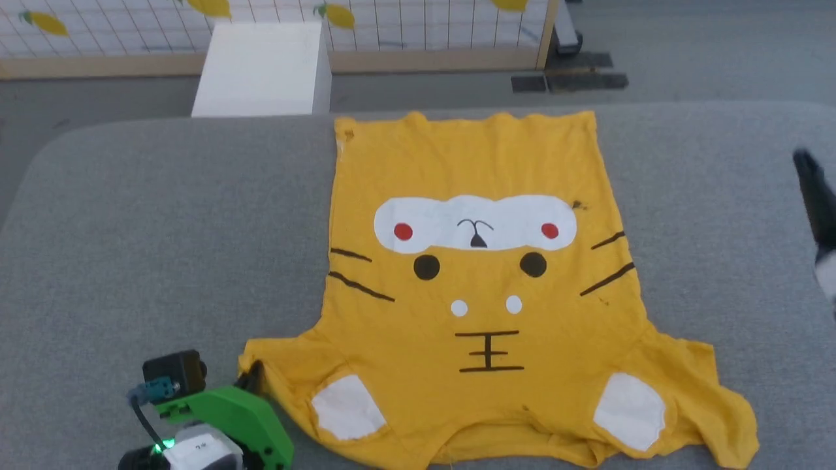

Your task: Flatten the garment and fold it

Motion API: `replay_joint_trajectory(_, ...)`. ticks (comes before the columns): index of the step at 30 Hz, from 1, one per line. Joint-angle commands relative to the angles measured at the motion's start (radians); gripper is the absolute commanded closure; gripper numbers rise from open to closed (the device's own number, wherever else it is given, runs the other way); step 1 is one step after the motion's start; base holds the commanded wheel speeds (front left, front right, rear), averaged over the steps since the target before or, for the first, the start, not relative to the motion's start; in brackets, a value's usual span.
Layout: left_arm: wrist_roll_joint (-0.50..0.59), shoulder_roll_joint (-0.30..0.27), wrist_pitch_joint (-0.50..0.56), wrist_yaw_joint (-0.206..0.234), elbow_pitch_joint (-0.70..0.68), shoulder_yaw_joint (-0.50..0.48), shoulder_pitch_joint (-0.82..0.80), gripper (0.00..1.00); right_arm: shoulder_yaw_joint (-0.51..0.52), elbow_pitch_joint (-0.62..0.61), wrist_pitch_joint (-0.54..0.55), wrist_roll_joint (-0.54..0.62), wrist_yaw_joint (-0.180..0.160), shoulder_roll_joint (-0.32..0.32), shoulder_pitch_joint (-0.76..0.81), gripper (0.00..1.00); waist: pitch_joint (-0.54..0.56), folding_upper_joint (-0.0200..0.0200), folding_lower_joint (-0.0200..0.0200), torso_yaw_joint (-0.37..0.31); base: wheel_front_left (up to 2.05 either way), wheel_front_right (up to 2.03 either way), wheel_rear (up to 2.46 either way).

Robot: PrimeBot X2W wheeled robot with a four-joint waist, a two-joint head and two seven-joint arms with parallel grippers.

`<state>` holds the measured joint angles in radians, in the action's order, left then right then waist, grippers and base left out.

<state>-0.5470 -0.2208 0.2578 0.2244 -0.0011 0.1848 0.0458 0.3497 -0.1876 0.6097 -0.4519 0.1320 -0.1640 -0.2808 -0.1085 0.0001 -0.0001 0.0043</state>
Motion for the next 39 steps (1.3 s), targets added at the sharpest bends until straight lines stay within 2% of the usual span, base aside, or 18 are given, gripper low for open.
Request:
replay_joint_trajectory(1, -0.004, 0.012, -0.014, 0.01, -0.021, -0.002, -0.026, 1.0, -0.023, 0.036, -0.054, 0.014, -0.001, -0.008, -0.058, 0.0, -0.089, -0.0001, 0.0001, 0.022, 0.0, 0.0, 0.0)
replay_joint_trajectory(5, 0.007, 0.028, -0.03, 0.015, -0.077, 0.01, -0.053, 1.0, -0.066, 0.176, -0.169, 0.06, -0.001, -0.043, -0.228, 0.0, -0.195, -0.0001, 0.0001, 0.067, 0.0, 0.0, 0.0)
replay_joint_trajectory(10, 0.025, 0.048, -0.046, 0.021, -0.152, 0.034, -0.084, 1.0, -0.127, 0.363, -0.17, 0.138, -0.001, -0.119, -0.461, 0.0, -0.338, -0.0001, 0.0001, 0.141, 0.0, 0.0, 0.0)
replay_joint_trajectory(13, 0.033, 0.058, -0.052, 0.03, -0.209, 0.042, -0.089, 1.0, -0.18, 0.444, -0.11, 0.18, -0.001, -0.174, -0.59, 0.0, -0.425, -0.0001, 0.0001, 0.188, 0.0, 0.0, 0.0)
replay_joint_trajectory(17, 0.048, 0.065, -0.056, 0.051, -0.28, 0.05, -0.074, 1.0, -0.255, 0.557, 0.031, 0.235, -0.001, -0.234, -0.725, 0.0, -0.504, -0.0001, 0.0001, 0.24, 0.0, 0.0, 0.0)
replay_joint_trajectory(22, 0.06, 0.074, -0.061, 0.074, -0.359, 0.06, -0.038, 1.0, -0.325, 0.65, 0.241, 0.296, -0.001, -0.264, -0.836, 0.0, -0.563, -0.0001, 0.0001, 0.279, 0.0, 0.0, 0.0)
replay_joint_trajectory(28, 0.048, 0.091, -0.064, 0.071, -0.386, 0.082, -0.028, 1.0, -0.354, 0.683, 0.367, 0.365, -0.001, -0.291, -0.883, 0.0, -0.604, -0.0001, 0.0001, 0.309, 0.0, 0.0, 0.0)
replay_joint_trajectory(36, 0.032, 0.096, -0.074, 0.059, -0.346, 0.086, -0.042, 1.0, -0.332, 0.701, 0.456, 0.39, -0.001, -0.264, -0.843, 0.0, -0.608, -0.0001, 0.0001, 0.295, 0.0, 0.0, 0.0)
replay_joint_trajectory(37, 0.031, 0.095, -0.075, 0.057, -0.34, 0.086, -0.045, 1.0, -0.319, 0.702, 0.468, 0.385, -0.001, -0.258, -0.838, 0.67, -0.599, -0.0001, 0.0001, 0.288, 0.0, 0.0, 0.0)
replay_joint_trajectory(38, 0.028, 0.096, -0.078, 0.055, -0.336, 0.085, -0.049, 1.0, -0.311, 0.698, 0.467, 0.382, -0.001, -0.255, -0.838, 0.93, -0.591, -0.0001, 0.0001, 0.284, 0.0, 0.0, 0.0)
replay_joint_trajectory(39, 0.026, 0.094, -0.079, 0.053, -0.329, 0.083, -0.052, 1.0, -0.305, 0.695, 0.464, 0.381, -0.001, -0.253, -0.837, 1.0, -0.578, -0.0001, 0.0001, 0.278, 0.0, 0.0, 0.0)
